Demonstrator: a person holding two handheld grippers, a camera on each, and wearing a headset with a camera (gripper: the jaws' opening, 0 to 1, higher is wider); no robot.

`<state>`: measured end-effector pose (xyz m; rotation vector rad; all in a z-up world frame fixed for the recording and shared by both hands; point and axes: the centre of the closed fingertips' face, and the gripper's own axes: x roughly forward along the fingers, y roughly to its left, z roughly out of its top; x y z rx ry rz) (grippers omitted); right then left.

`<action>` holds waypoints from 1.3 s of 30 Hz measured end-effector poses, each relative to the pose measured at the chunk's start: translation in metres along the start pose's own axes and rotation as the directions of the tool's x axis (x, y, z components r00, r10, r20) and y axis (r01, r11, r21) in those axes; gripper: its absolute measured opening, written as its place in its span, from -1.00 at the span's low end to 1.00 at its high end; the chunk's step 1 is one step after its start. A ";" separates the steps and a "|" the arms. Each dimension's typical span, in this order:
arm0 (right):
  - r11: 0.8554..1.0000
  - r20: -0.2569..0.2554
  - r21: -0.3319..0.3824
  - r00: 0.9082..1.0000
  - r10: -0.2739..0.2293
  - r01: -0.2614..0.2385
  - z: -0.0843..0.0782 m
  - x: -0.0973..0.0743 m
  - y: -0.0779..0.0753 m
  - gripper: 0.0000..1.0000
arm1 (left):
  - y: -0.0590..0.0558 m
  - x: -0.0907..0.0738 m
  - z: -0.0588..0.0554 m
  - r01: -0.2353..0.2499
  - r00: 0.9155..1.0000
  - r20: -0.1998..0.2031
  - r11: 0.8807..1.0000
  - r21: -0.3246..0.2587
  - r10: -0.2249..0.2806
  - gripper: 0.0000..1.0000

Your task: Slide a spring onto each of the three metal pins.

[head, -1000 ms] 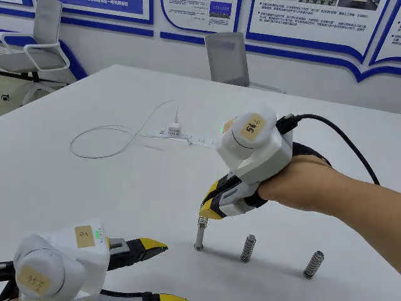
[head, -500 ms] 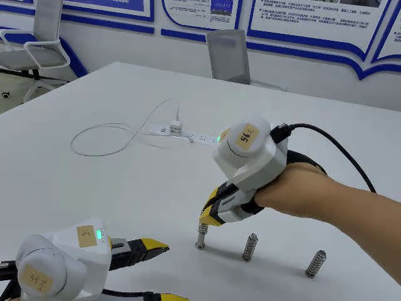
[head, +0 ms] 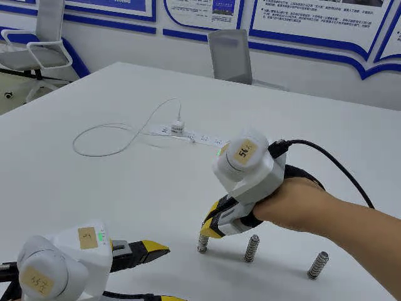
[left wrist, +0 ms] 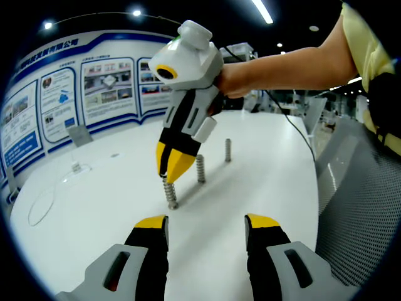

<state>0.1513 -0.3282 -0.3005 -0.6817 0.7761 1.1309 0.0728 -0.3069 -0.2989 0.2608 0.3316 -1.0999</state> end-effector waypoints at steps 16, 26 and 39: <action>1.000 -0.017 -0.006 1.000 0.016 -0.016 -0.004 0.012 0.010 -0.77 | 0.001 -0.001 -0.002 -0.002 1.000 -0.002 1.000 -0.004 0.002 0.01; 1.000 -0.013 -0.014 1.000 0.018 -0.018 -0.004 0.014 0.010 -0.74 | 0.001 0.001 -0.001 0.000 1.000 0.000 1.000 -0.008 0.000 0.01; 1.000 0.007 -0.008 1.000 -0.004 0.004 -0.006 0.007 0.007 -0.59 | 0.002 0.003 0.001 0.001 1.000 0.003 1.000 -0.004 -0.001 0.02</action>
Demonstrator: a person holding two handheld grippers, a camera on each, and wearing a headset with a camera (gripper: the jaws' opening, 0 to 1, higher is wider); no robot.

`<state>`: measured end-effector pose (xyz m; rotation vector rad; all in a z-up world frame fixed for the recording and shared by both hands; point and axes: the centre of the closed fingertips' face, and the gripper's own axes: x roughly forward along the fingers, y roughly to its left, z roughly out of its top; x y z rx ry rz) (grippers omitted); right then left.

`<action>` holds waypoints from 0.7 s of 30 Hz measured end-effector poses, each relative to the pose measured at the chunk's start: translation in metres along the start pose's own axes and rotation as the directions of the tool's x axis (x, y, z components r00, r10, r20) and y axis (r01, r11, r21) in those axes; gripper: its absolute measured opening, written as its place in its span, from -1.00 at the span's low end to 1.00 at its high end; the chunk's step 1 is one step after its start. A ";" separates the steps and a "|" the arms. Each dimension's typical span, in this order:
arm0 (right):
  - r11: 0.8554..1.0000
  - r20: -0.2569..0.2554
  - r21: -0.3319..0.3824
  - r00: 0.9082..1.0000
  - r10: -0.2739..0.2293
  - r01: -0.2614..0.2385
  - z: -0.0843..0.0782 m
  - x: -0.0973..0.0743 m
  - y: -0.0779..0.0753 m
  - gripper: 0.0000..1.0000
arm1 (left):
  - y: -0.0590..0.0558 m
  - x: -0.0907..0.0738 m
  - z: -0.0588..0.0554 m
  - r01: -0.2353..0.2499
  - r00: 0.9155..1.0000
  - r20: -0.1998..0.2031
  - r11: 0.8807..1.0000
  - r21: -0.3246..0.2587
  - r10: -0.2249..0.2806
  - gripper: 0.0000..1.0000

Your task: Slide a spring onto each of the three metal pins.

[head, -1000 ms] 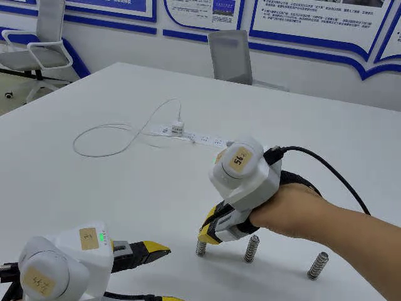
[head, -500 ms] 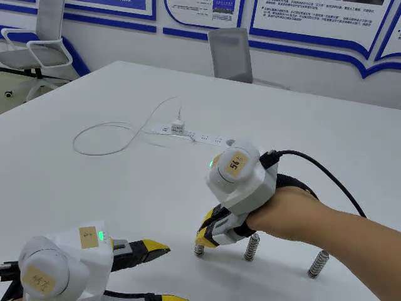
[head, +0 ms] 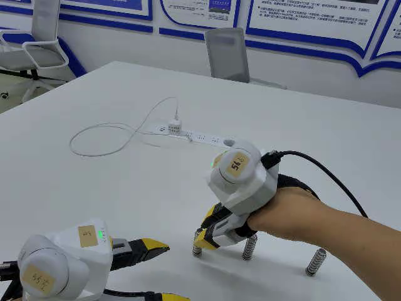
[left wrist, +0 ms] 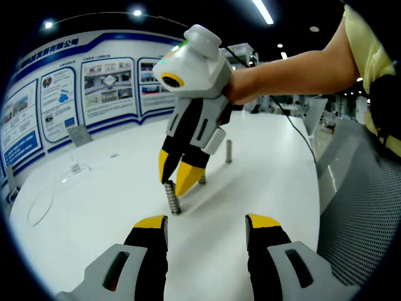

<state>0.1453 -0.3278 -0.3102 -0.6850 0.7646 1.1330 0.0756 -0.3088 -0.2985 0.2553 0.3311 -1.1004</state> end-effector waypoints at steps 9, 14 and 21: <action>1.000 0.025 0.014 0.999 -0.024 0.024 -0.004 -0.013 -0.002 -0.51 | 0.001 0.001 0.003 -0.001 1.000 0.002 1.000 0.007 0.001 0.03; 0.999 0.044 0.019 0.998 -0.050 0.049 -0.006 -0.024 -0.006 -0.45 | 0.001 0.001 0.006 -0.002 1.000 0.001 1.000 0.009 0.002 0.03; 0.996 0.058 0.046 0.996 -0.074 0.072 -0.016 -0.035 -0.010 -0.40 | 0.000 0.002 0.006 0.001 1.000 -0.004 1.000 0.010 -0.001 0.03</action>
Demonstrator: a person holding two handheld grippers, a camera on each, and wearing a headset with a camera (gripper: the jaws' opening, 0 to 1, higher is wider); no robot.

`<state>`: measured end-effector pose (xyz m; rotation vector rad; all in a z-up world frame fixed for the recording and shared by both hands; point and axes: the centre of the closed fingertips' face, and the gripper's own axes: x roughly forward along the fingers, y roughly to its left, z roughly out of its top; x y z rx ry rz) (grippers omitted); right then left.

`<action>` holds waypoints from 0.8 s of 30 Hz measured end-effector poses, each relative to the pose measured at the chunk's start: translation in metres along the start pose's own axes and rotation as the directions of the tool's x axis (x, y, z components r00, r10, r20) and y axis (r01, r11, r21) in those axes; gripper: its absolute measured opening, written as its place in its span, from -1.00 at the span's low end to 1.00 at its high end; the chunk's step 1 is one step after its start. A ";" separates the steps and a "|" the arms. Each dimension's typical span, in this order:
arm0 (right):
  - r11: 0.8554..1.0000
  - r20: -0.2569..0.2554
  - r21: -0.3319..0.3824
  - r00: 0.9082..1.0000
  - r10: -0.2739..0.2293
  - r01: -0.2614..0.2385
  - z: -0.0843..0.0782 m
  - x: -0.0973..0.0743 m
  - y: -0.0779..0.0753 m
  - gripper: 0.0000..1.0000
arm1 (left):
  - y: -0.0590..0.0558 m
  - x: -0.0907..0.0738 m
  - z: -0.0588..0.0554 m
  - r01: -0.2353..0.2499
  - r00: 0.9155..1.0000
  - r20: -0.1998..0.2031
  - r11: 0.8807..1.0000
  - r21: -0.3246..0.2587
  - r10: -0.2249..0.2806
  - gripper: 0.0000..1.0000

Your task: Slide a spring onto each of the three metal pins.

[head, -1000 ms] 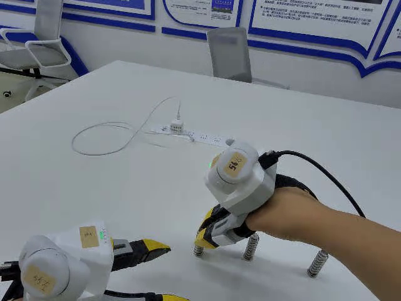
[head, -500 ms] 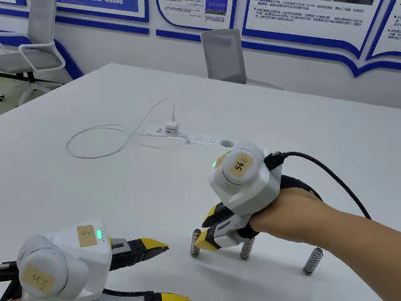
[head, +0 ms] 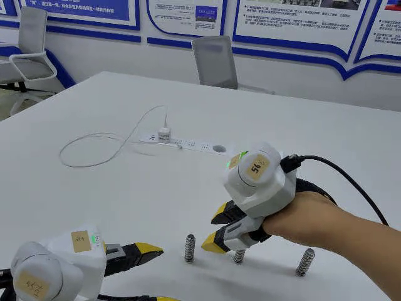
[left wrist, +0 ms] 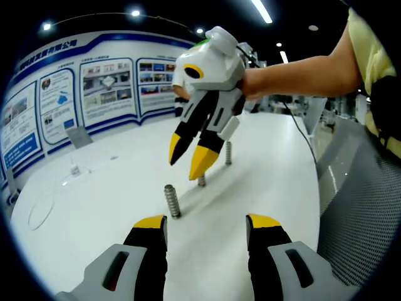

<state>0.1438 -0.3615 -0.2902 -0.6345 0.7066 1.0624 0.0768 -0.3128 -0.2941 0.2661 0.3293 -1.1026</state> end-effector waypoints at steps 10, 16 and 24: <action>0.998 0.044 0.034 0.998 -0.055 0.053 -0.011 -0.022 -0.012 -0.29 | 0.001 0.002 0.004 0.001 1.000 0.002 1.000 0.004 -0.001 0.04; 0.994 0.070 0.061 0.993 -0.099 0.094 -0.021 -0.038 -0.019 -0.22 | 0.001 0.002 0.005 0.000 1.000 0.000 1.000 0.004 0.000 0.04; 0.984 0.104 0.102 0.982 -0.155 0.145 -0.033 -0.061 -0.025 -0.15 | 0.002 0.003 0.006 -0.002 1.000 0.002 1.000 0.003 0.002 0.05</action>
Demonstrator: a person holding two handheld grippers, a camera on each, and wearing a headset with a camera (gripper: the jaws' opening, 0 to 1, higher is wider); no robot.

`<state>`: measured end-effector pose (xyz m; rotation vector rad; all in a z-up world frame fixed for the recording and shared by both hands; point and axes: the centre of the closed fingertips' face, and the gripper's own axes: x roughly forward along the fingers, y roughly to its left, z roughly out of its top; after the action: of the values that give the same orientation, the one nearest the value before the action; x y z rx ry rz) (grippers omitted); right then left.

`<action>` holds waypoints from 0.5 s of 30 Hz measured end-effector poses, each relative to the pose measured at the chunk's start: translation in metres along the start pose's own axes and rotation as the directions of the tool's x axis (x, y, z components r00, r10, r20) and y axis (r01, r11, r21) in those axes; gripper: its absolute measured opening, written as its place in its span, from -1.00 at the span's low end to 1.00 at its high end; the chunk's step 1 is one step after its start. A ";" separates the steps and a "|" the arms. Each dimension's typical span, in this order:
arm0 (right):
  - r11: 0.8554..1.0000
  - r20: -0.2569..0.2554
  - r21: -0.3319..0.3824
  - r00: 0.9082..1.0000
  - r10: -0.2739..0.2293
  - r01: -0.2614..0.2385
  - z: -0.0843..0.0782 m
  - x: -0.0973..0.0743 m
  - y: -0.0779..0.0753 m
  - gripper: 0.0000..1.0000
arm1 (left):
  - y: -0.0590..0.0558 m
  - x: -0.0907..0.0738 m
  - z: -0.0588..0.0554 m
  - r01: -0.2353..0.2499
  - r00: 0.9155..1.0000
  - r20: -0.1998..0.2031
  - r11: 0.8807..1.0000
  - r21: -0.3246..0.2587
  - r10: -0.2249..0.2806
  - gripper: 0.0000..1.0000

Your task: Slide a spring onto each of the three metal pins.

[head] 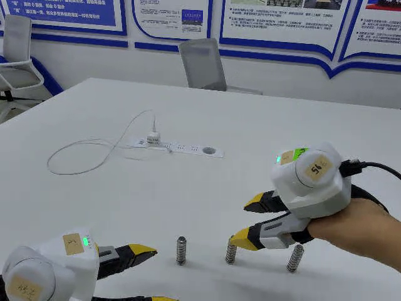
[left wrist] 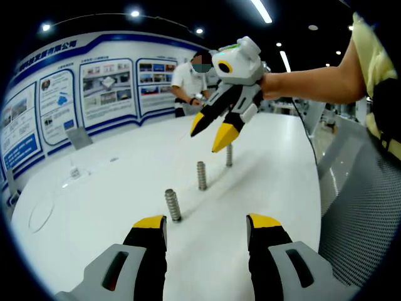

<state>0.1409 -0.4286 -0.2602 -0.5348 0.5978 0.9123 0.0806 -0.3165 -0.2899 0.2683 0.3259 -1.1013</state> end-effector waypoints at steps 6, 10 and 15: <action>0.998 0.039 0.043 0.998 -0.044 0.042 -0.006 -0.017 -0.007 -0.10 | 0.001 0.001 0.000 0.001 1.000 0.001 1.000 -0.001 -0.001 0.05; 0.995 0.062 0.071 0.995 -0.080 0.075 -0.013 -0.030 -0.011 -0.06 | 0.001 0.001 0.001 -0.001 1.000 0.005 1.000 -0.001 0.001 0.06; 0.987 0.090 0.123 0.989 -0.119 0.107 -0.024 -0.044 -0.016 -0.04 | 0.002 0.001 0.002 -0.004 1.000 0.010 1.000 -0.002 0.004 0.08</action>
<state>0.1273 -0.4770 -0.2448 -0.4119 0.5244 0.7859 0.0835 -0.3174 -0.2884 0.2617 0.3177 -1.0979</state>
